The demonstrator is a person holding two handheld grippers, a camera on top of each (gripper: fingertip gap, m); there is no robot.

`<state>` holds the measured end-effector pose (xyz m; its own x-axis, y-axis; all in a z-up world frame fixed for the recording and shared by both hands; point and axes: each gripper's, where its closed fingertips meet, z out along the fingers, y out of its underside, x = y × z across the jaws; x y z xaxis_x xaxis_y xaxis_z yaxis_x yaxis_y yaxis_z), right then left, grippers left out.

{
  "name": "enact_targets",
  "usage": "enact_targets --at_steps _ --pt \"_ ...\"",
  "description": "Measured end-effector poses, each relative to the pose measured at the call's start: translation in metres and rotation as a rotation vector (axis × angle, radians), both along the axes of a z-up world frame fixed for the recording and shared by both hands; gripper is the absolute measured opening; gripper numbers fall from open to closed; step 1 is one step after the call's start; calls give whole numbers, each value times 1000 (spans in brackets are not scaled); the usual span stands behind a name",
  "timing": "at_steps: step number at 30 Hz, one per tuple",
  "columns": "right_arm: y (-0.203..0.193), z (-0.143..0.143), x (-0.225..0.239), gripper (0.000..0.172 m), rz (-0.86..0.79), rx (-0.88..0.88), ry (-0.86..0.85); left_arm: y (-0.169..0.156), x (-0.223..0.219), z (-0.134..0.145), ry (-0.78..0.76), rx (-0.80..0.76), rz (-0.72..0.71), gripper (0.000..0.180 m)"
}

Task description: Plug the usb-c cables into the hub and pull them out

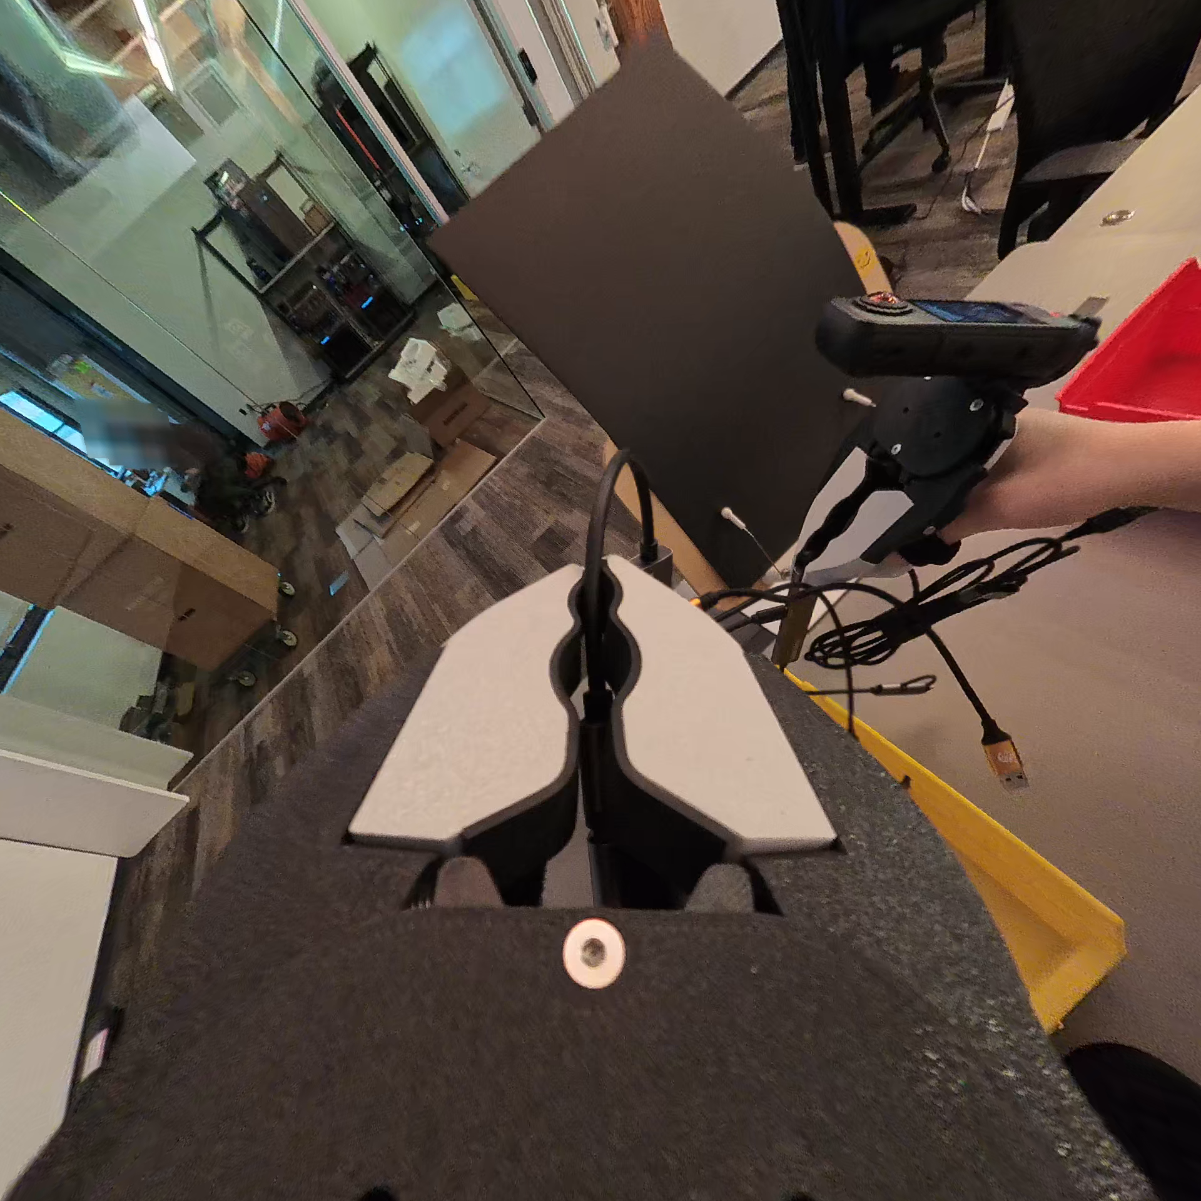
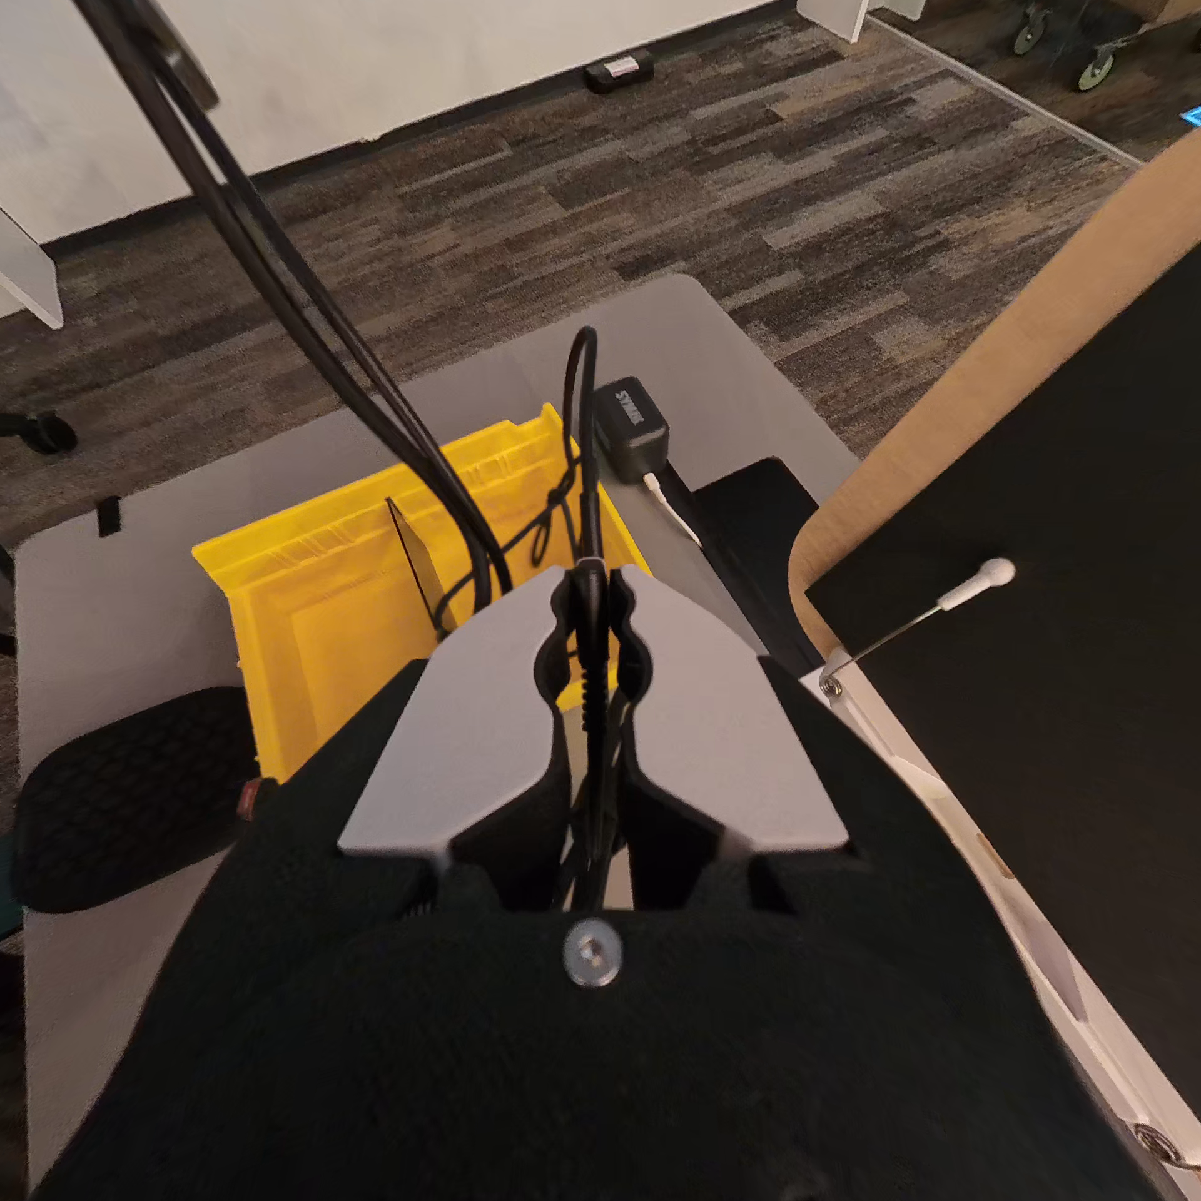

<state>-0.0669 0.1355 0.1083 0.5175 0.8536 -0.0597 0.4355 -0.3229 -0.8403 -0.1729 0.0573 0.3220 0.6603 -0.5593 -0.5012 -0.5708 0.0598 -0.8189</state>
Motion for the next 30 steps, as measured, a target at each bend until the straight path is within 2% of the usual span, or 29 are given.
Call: enact_targets --at_steps 10,15,20,24,27,30 --pt "-12 56 -27 10 61 -11 164 -34 -15 52 -82 59 -8 0" --pt "-9 82 -54 10 82 2 213 -48 -19 64 -85 55 -3 0" --pt "-2 64 -69 10 89 -11 145 -59 -21 65 -51 58 9 0" --pt "8 30 -62 10 64 -30 84 -64 -22 64 -49 50 10 0" --pt "9 20 -51 10 66 -70 135 -66 -24 61 -41 47 14 0" --pt "5 28 -37 10 124 -26 241 -65 -25 55 -23 39 20 0"
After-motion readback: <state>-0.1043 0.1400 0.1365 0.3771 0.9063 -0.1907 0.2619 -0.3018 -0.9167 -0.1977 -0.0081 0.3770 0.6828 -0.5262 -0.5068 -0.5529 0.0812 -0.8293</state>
